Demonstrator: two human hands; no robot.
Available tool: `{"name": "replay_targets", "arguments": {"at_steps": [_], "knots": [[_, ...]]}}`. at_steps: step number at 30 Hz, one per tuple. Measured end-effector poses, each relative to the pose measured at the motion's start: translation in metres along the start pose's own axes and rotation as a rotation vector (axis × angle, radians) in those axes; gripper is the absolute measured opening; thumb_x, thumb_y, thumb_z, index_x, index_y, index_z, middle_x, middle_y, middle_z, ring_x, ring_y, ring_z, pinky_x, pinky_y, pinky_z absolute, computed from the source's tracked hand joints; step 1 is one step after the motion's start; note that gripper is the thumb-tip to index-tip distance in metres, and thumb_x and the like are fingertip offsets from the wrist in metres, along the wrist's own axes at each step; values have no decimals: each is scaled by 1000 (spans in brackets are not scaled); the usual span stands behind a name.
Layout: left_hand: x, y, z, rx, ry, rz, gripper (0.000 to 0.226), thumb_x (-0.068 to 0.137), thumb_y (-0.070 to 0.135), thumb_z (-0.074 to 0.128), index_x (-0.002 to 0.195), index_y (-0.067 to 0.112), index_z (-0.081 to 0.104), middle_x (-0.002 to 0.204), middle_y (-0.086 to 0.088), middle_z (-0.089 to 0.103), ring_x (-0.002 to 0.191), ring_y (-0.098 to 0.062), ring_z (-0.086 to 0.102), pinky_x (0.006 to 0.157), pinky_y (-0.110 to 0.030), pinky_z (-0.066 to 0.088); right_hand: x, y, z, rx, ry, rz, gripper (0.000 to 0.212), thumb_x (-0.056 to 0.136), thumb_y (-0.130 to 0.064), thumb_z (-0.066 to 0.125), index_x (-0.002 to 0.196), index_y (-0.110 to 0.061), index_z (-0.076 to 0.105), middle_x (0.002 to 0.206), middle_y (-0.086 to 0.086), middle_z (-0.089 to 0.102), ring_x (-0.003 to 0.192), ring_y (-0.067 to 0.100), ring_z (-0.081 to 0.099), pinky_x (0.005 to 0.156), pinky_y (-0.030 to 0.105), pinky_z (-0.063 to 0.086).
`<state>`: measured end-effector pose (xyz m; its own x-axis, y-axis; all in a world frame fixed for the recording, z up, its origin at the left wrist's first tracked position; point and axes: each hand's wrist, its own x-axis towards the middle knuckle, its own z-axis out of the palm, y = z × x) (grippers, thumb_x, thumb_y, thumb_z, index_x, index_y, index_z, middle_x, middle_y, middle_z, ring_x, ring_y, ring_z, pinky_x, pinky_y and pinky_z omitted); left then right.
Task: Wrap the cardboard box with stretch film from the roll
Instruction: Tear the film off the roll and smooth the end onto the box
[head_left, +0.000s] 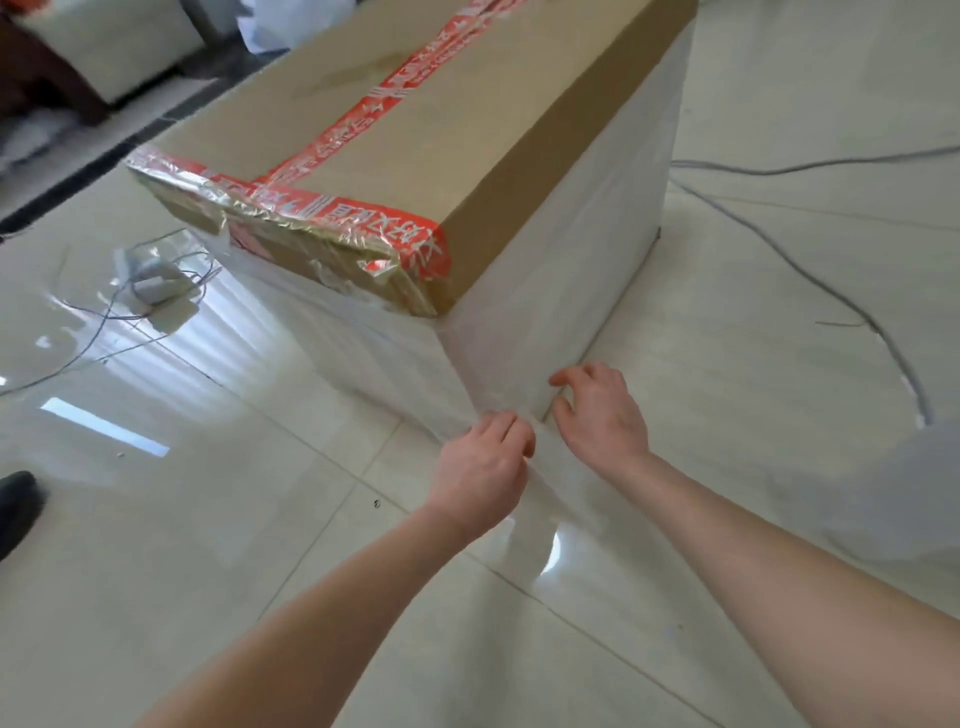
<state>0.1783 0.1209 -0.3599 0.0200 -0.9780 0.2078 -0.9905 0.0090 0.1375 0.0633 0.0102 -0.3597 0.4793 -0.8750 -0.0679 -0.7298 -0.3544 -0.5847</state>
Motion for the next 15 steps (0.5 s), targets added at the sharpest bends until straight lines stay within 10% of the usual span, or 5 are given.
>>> {"name": "replay_targets", "arguments": {"at_steps": [10, 15], "knots": [[-11, -21, -16, 66, 143, -44, 14, 71, 25, 44, 79, 20, 53, 75, 3, 57, 63, -18, 59, 36, -27, 42, 5, -19, 9, 258, -90, -18, 53, 82, -41, 61, 131, -22, 52, 134, 3, 52, 126, 20, 47, 105, 33, 38], [-8, -10, -29, 92, 169, 30, 19, 71, 21, 41, 78, 16, 59, 75, 2, 58, 61, -19, 59, 35, -25, 38, -2, -25, 4, 282, -255, 45, 75, 71, -45, 76, 135, -21, 46, 104, -1, 63, 104, 19, 61, 90, 30, 47]]}}
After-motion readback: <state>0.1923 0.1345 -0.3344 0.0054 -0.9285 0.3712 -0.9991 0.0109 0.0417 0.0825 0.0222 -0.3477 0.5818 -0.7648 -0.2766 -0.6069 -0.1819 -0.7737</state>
